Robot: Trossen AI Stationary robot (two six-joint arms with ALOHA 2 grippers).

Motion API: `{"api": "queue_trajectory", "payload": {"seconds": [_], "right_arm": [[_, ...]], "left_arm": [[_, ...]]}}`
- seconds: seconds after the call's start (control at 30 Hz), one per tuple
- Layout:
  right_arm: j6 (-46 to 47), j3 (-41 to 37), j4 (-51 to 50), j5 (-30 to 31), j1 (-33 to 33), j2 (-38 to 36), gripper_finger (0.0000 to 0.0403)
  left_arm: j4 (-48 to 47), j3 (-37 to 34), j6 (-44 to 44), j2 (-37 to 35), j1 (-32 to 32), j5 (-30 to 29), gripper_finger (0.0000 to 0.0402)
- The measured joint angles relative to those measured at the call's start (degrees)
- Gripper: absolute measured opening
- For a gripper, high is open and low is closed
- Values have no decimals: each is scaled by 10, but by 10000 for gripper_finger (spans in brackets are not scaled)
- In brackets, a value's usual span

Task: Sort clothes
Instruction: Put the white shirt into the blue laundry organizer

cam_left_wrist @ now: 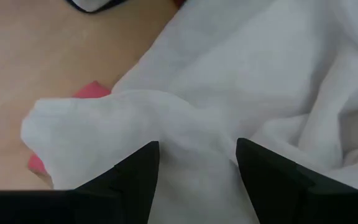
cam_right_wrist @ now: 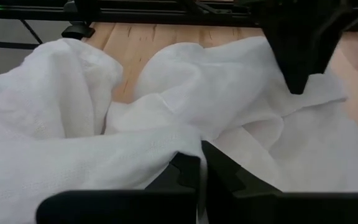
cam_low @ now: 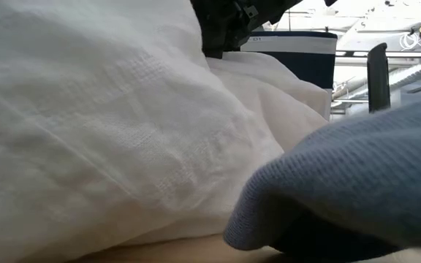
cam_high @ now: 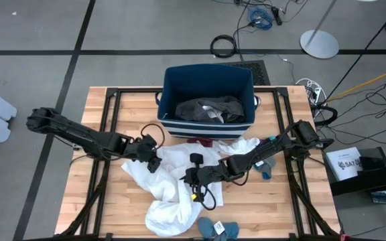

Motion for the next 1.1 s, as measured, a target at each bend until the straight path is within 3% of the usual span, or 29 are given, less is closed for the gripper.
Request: {"api": "queue_trajectory", "payload": {"seconds": [0.23, 0.3, 0.47, 0.5, 0.8, 1.1], "right_arm": [[0, 0, 0, -3, -2, 0, 0], [0, 0, 0, -3, -3, 0, 0], [0, 0, 1, -2, -3, 0, 0], [0, 0, 1, -2, -3, 0, 0], [-58, -1, 45, 0, -30, 0, 0], [-137, 0, 125, 2, -46, 0, 0]], "left_arm": [[2, 0, 29, 22, 0, 17, 206], [6, 0, 34, 22, 0, 21, 174], [12, 0, 50, 21, 0, 14, 29], [17, 0, 57, 19, 0, 12, 17], [96, 59, 126, -29, -9, 9, 5], [115, 99, 139, -37, -77, 10, 3]]}}
